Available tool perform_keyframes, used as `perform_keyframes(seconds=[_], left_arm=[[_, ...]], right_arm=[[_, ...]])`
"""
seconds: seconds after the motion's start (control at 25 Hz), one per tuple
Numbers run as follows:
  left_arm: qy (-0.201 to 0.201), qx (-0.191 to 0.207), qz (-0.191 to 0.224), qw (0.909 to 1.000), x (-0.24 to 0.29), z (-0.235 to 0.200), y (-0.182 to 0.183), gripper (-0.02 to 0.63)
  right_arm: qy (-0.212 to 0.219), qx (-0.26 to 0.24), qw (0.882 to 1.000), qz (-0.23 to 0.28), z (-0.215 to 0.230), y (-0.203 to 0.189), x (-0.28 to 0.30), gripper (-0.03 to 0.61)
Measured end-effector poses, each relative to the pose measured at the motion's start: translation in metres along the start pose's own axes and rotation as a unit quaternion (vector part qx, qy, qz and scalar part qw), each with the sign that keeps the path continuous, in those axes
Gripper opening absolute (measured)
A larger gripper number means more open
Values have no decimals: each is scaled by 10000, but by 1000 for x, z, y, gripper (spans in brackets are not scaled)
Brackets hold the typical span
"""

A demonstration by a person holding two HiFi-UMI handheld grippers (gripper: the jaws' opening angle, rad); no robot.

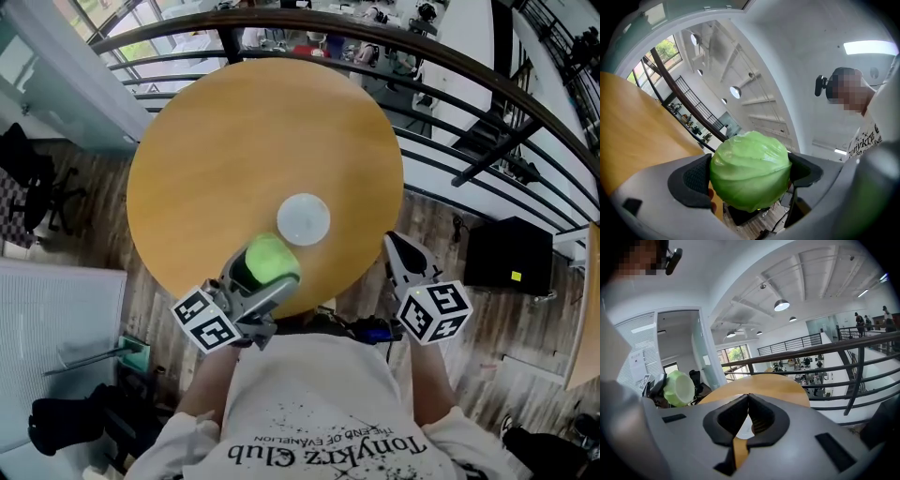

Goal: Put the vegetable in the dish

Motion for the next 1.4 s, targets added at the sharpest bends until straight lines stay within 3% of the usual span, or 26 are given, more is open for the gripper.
perform_keyframes(seconds=[0.44, 1.4], left_arm=[[70, 248, -458, 9986, 14, -25, -3, 491], [656, 447, -1316, 9881, 49, -138, -45, 491]], right_arm=[[-253, 132, 9996, -65, 16, -7, 11, 25], [-87, 330, 9980, -525, 36, -52, 88, 25]])
Point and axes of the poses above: the fingertips, and each gripper's own axes: x forward along the fingers, z to its right, y out of its top, the point moved 5 cm from there along -x, backward along the fingers, and after that the axes turned 2 degrees about z, right-handed, at the moved point
